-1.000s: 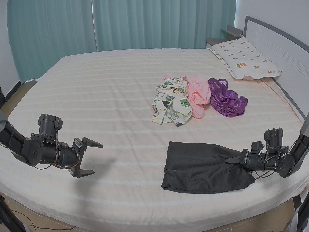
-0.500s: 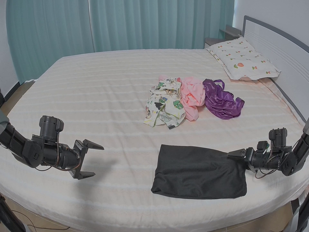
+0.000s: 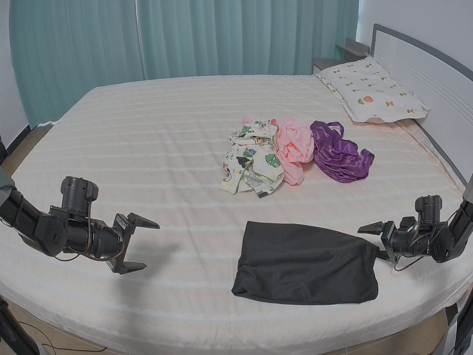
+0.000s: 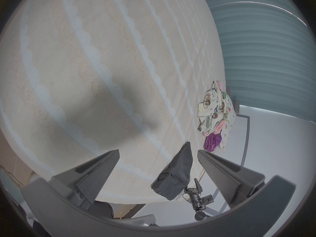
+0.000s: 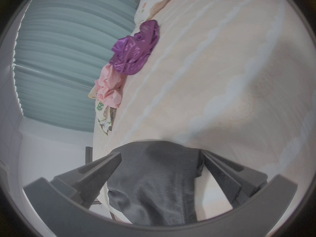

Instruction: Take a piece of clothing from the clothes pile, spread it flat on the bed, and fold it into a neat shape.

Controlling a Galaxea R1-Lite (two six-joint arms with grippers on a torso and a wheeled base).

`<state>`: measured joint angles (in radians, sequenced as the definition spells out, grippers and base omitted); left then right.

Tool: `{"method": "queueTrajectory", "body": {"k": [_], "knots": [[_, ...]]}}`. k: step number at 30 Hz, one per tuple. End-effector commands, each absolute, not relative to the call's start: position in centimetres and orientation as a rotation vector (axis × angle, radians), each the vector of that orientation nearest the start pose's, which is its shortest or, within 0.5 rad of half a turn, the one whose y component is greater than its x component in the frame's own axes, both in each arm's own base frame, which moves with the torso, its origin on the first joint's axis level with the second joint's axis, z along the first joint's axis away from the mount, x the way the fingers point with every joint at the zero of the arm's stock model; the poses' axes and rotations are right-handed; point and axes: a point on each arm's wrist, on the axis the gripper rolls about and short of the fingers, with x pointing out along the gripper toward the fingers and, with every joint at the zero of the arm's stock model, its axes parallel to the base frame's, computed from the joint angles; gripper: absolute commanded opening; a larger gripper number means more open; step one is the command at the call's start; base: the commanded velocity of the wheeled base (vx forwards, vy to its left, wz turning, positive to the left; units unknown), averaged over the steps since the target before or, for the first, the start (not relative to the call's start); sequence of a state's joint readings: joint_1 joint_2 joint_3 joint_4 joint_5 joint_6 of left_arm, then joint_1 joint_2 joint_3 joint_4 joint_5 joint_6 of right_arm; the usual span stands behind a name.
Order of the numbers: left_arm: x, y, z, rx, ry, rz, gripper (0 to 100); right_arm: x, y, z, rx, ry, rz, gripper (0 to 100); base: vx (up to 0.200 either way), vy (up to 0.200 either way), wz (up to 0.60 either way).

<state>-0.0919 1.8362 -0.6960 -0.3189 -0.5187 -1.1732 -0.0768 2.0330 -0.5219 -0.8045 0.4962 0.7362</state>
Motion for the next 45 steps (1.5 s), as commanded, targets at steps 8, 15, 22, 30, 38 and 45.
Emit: {"method": "queueTrajectory", "body": {"k": [8,15,22,30,38,45], "knots": [[28.6,-3.8,8.9,-1.244,1.072,-0.03,100,30.1,-1.9,3.3,0.931,0.824,0.095,100,0.0,0.0,0.0],[28.6,-3.8,8.9,-1.244,1.073,-0.029,100,30.5,-1.9,3.9,1.01,0.809,0.075,0,0.0,0.0,0.0],[28.6,-3.8,8.9,-1.244,1.073,-0.029,100,31.0,-2.3,4.0,1.015,0.781,0.069,0,0.0,0.0,0.0],[28.5,-3.8,8.8,-1.244,1.077,-0.028,100,31.1,-3.0,4.1,1.011,0.727,0.068,0,0.0,0.0,0.0],[28.5,-3.8,8.8,-1.244,1.078,-0.027,100,30.4,-2.9,4.4,0.991,0.711,0.077,100,0.0,0.0,0.0],[28.4,-4.1,8.8,-1.237,1.085,-0.035,100,27.7,-1.8,5.3,0.875,0.728,0.138,100,0.0,0.0,0.0]]}}
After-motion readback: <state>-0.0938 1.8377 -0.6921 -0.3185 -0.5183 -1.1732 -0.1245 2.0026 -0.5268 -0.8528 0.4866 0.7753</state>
